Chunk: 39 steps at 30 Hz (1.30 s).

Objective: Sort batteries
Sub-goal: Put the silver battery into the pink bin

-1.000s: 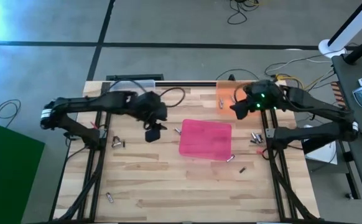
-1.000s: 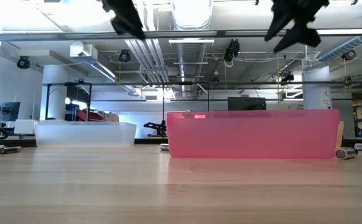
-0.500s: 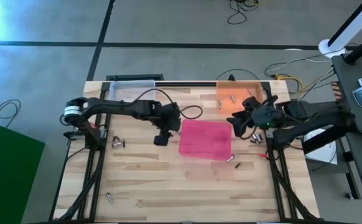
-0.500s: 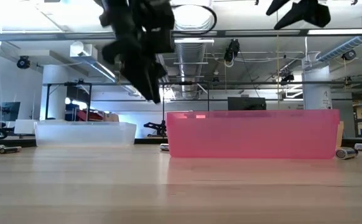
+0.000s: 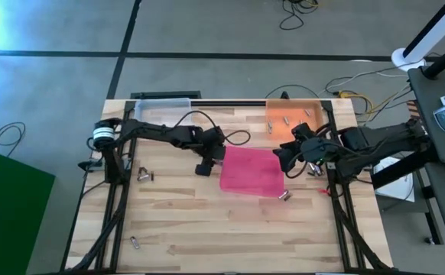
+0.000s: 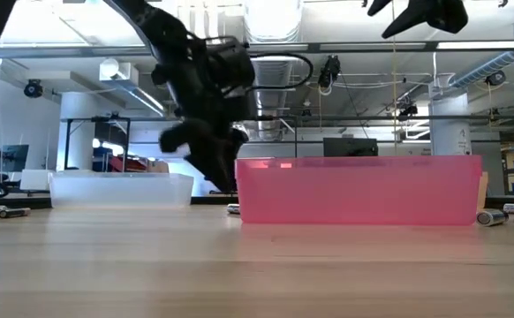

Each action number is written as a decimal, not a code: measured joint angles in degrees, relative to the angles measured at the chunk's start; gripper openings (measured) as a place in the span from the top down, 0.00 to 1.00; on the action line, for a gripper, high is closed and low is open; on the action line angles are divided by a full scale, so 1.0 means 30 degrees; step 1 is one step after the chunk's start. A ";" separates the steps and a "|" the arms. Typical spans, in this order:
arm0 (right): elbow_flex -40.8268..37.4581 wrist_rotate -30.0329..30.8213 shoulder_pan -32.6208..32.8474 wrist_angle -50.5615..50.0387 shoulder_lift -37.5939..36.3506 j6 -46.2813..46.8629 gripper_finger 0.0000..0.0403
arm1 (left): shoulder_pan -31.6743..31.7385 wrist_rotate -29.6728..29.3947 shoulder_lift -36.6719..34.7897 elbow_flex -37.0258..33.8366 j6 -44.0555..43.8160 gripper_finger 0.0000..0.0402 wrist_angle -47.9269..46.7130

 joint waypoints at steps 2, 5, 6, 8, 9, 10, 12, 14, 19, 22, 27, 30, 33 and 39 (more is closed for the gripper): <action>0.0088 -0.0031 0.0000 -0.0008 0.0044 0.0037 0.51 | 0.0331 -0.0315 0.0393 -0.0011 0.0147 0.61 0.0759; 0.0095 -0.0180 0.0000 -0.0117 0.0025 0.0675 0.52 | 0.0766 -0.0491 0.0784 -0.0018 0.1039 0.61 0.1411; 0.0095 -0.0286 0.0004 -0.0256 -0.0010 0.0919 0.52 | 0.0868 -0.0493 0.0911 -0.0018 0.1379 0.61 0.1461; 0.0095 -0.0588 0.0007 -0.0574 -0.0039 0.1410 0.51 | 0.0981 -0.0473 0.1132 -0.0004 0.2177 0.61 0.1358; 0.0095 -0.0675 0.0007 -0.0740 -0.0051 0.1632 0.51 | 0.1017 -0.0414 0.1248 -0.0004 0.2552 0.61 0.1152; 0.0095 -0.0687 0.0007 -0.0895 -0.0043 0.1767 0.51 | 0.1044 -0.0220 0.1344 -0.0022 0.2840 0.61 0.0949; 0.0088 -0.0692 0.0007 -0.1292 -0.0043 0.2066 0.51 | 0.1036 0.0385 0.1480 -0.0033 0.3153 0.61 0.0838; 0.0088 -0.0690 0.0000 -0.1504 -0.0043 0.2285 0.52 | 0.1040 0.1100 0.1443 -0.0033 0.2914 0.61 0.0895; 0.0088 -0.0588 -0.0007 -0.1752 -0.0036 0.2658 0.51 | 0.1033 0.1554 0.1452 -0.0026 0.2787 0.61 0.1278; 0.0088 -0.0528 -0.0007 -0.1785 -0.0043 0.2826 0.52 | 0.1067 0.1548 0.1459 -0.0026 0.2836 0.61 0.1365; 0.0088 -0.0532 -0.0007 -0.2084 -0.0016 0.3071 0.51 | 0.1070 0.1554 0.1249 0.0025 0.2836 0.61 0.0980; 0.0088 -0.0517 -0.0015 -0.2185 -0.0014 0.3096 0.50 | 0.1062 0.1590 0.1095 0.0280 0.2591 0.61 0.0802; 0.0088 -0.0517 -0.0015 -0.2197 -0.0014 0.3096 0.50 | 0.1070 0.2337 0.1095 0.0525 0.1568 0.60 0.0544; 0.0088 -0.0704 -0.0012 -0.2228 -0.0014 0.3282 0.50 | 0.1070 0.3130 0.1088 0.0580 -0.0102 0.49 0.0544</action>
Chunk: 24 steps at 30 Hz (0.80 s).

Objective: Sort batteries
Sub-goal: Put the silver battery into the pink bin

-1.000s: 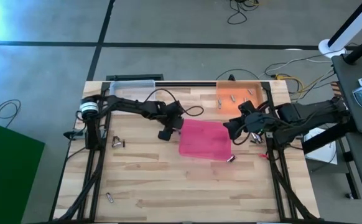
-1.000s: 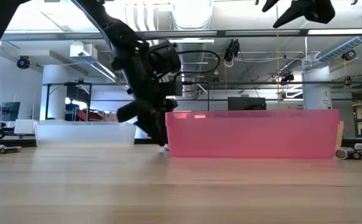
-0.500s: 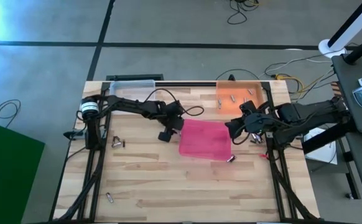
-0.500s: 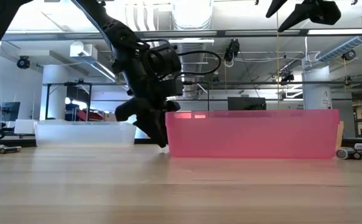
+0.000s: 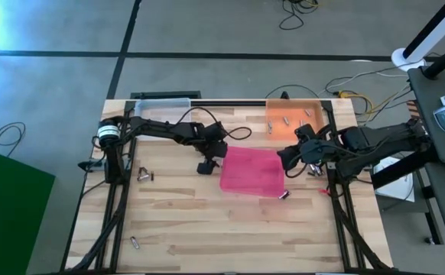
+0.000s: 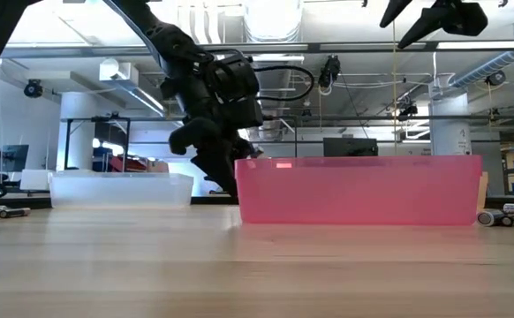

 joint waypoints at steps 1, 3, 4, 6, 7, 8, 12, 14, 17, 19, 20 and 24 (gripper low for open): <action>0.0000 -0.0081 -0.0002 -0.0003 0.0000 -0.0003 0.50 | 0.0000 -0.0046 0.0000 -0.0008 -0.0207 0.47 0.0005; 0.0000 -0.0262 0.0002 -0.0028 0.0000 -0.0003 0.50 | -0.0004 -0.0468 0.0000 -0.0008 -0.0544 0.41 0.0009; 0.0000 -0.0299 0.0005 -0.0081 0.0000 0.0023 0.50 | 0.0000 -0.0665 0.0000 -0.0021 -0.0631 0.38 0.0008; 0.0000 -0.0321 0.0003 -0.0258 0.0000 0.0266 0.50 | 0.0000 -0.0964 0.0000 -0.0093 -0.0779 0.33 0.0006; 0.0000 -0.0326 0.0004 -0.0332 0.0000 0.0385 0.50 | 0.0000 -0.1159 0.0003 -0.0126 -0.1055 0.31 0.0006; 0.0000 -0.0324 -0.0002 -0.0344 0.0000 0.0489 0.50 | 0.0000 -0.1358 0.0062 -0.0154 -0.1360 0.29 0.0016; 0.0000 -0.0332 0.0005 -0.0318 0.0000 0.0971 0.50 | -0.0074 -0.0923 0.0251 -0.0494 -0.1747 0.28 0.0252; -0.0007 -0.0371 0.0005 -0.0312 0.0000 0.1222 0.50 | -0.0163 -0.0877 0.0270 -0.0705 -0.1747 0.28 0.0750; -0.0007 -0.0765 0.0005 -0.0311 0.0000 0.1186 0.50 | -0.0219 -0.0892 0.0270 -0.0835 -0.1967 0.28 0.1201; -0.0007 -0.0988 0.0006 -0.0325 0.0000 0.0943 0.50 | -0.0197 -0.0990 0.0270 -0.0884 -0.2529 0.28 0.1370; -0.0007 -0.0994 0.0012 -0.0326 0.0000 0.0853 0.50 | -0.0197 -0.1001 0.0270 -0.0914 -0.2836 0.28 0.1566; -0.0007 -0.0994 0.0005 -0.0334 0.0000 0.0478 0.50 | -0.0197 -0.1088 0.0270 -0.1241 -0.3895 0.28 0.2393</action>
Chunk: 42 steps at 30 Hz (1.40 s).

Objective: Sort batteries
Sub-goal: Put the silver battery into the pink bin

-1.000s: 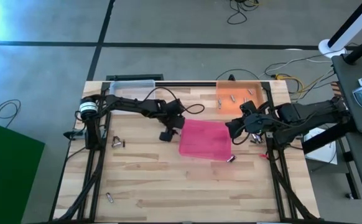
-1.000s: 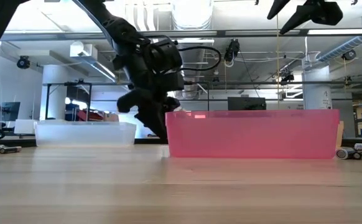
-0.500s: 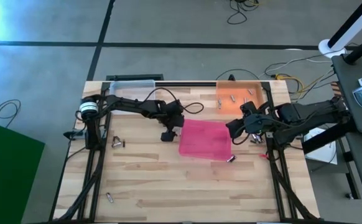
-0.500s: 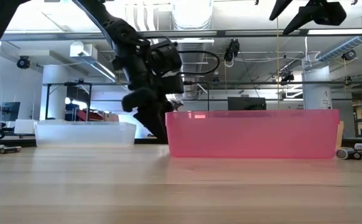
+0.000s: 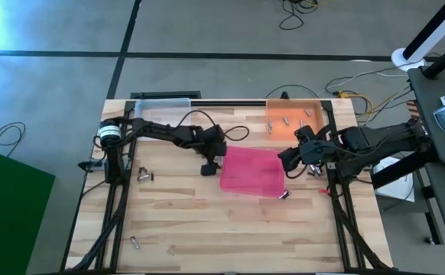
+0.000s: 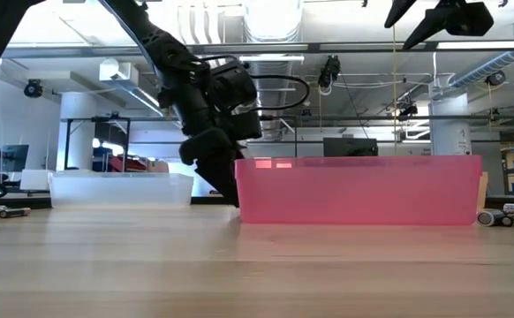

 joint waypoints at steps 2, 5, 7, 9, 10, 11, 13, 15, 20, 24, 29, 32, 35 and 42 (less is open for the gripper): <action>0.0000 0.0000 0.0000 -0.0039 0.0000 0.0000 0.50 | 0.0000 0.0006 0.0000 -0.0178 -0.0200 0.28 0.0148; 0.0000 -0.0001 0.0000 -0.0036 0.0000 0.0056 0.50 | -0.0098 -0.0019 0.0000 -0.0508 -0.0242 0.28 0.0244; 0.0000 -0.0007 0.0000 -0.0036 0.0000 0.0329 0.50 | -0.0183 -0.0345 0.0000 -0.0699 -0.0249 0.28 0.0544; 0.0000 -0.0007 0.0005 -0.0029 0.0000 0.0523 0.50 | -0.0252 -0.0715 0.0000 -0.1076 -0.0213 0.29 0.1326; 0.0000 -0.0007 0.0007 -0.0027 0.0000 0.0611 0.50 | -0.0266 -0.0832 -0.0013 -0.1259 -0.0227 0.29 0.1751; -0.0001 -0.0008 0.0007 -0.0013 0.0000 0.0717 0.50 | -0.0270 -0.0868 -0.0022 -0.1414 -0.0263 0.30 0.2150; 0.0000 -0.0011 0.0007 0.0066 0.0000 0.0729 0.50 | -0.0270 -0.0868 -0.0022 -0.1656 -0.0472 0.31 0.2978; 0.0000 -0.0015 0.0007 0.0083 0.0000 0.0729 0.50 | -0.0270 -0.0868 -0.0022 -0.1886 -0.0568 0.32 0.3495; 0.0000 -0.0015 0.0007 0.0087 0.0000 0.0863 0.50 | -0.0253 -0.0411 -0.0022 -0.2148 -0.0513 0.32 0.4025; 0.0000 -0.0015 0.0007 0.0087 0.0000 0.1126 0.50 | -0.0255 -0.0044 0.0015 -0.2328 -0.0358 0.33 0.5258; -0.0001 -0.0035 0.0007 0.0101 0.0000 0.1735 0.50 | -0.0270 0.0112 0.0015 -0.2403 -0.0351 0.33 0.6148; 0.0000 -0.0406 0.0004 0.0109 0.0000 0.1987 0.50 | -0.0252 0.0145 0.0015 -0.2461 -0.0340 0.33 0.6258; 0.0191 -0.0517 0.0007 0.0118 0.0017 0.2033 0.50 | -0.0255 0.0159 0.0015 -0.2875 -0.0336 0.33 0.6327; 0.0597 -0.0472 0.0007 0.0107 0.0051 0.1923 0.50 | -0.0262 0.0247 -0.0044 -0.4554 -0.1181 0.33 0.8705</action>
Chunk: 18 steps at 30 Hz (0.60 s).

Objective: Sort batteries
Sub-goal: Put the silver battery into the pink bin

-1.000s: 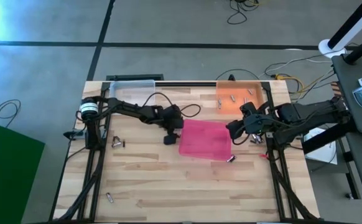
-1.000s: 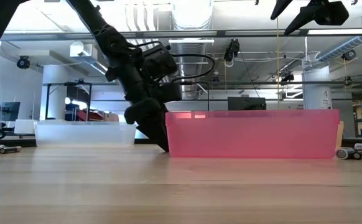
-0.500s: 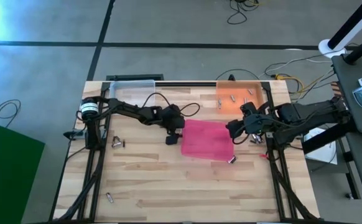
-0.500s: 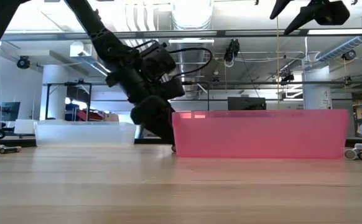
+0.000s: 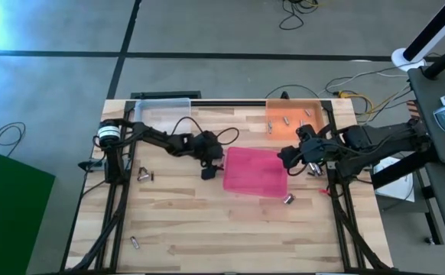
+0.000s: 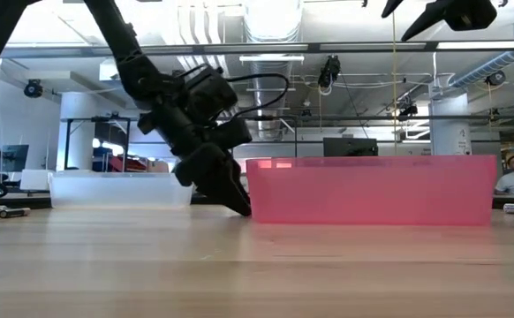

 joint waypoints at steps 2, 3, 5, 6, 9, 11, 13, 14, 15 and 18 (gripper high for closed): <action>0.0000 0.0005 0.0000 0.0006 0.0007 0.0000 0.50 | -0.0007 -0.0015 0.0000 -0.0379 -0.0597 0.33 0.0744; 0.0000 0.0012 0.0000 0.0009 0.0014 0.0034 0.50 | -0.0007 -0.0028 0.0000 -0.0486 -0.0840 0.33 0.0959; 0.0007 0.0042 0.0000 0.0005 0.0098 0.0109 0.50 | -0.0052 -0.0057 0.0000 -0.0655 -0.1006 0.33 0.1258; 0.0007 0.0039 0.0000 0.0009 0.0131 0.0107 0.50 | -0.0073 -0.0108 0.0000 -0.0661 -0.1000 0.33 0.1246; 0.0007 0.0000 0.0000 0.0017 0.0291 0.0146 0.50 | -0.0117 -0.0193 0.0000 -0.0697 -0.0839 0.34 0.1202; 0.0007 -0.0022 0.0000 0.0041 0.0408 0.0146 0.50 | -0.0117 -0.0209 0.0000 -0.0737 -0.0819 0.35 0.1146; 0.0007 -0.0024 0.0000 0.0174 0.0509 0.0142 0.50 | -0.0117 -0.0219 0.0000 -0.0774 -0.0806 0.38 0.1105; 0.0007 -0.0031 0.0000 0.0271 0.0517 0.0103 0.50 | -0.0124 -0.0219 0.0000 -0.0792 -0.0735 0.40 0.1101; 0.0007 -0.0026 0.0000 0.0448 0.0517 -0.0027 0.50 | -0.0139 -0.0219 0.0000 -0.0792 -0.0692 0.42 0.1081; 0.0190 0.0084 0.0000 0.1053 0.0517 -0.0591 0.50 | -0.0238 -0.0532 -0.0017 -0.0732 -0.0710 0.48 0.0859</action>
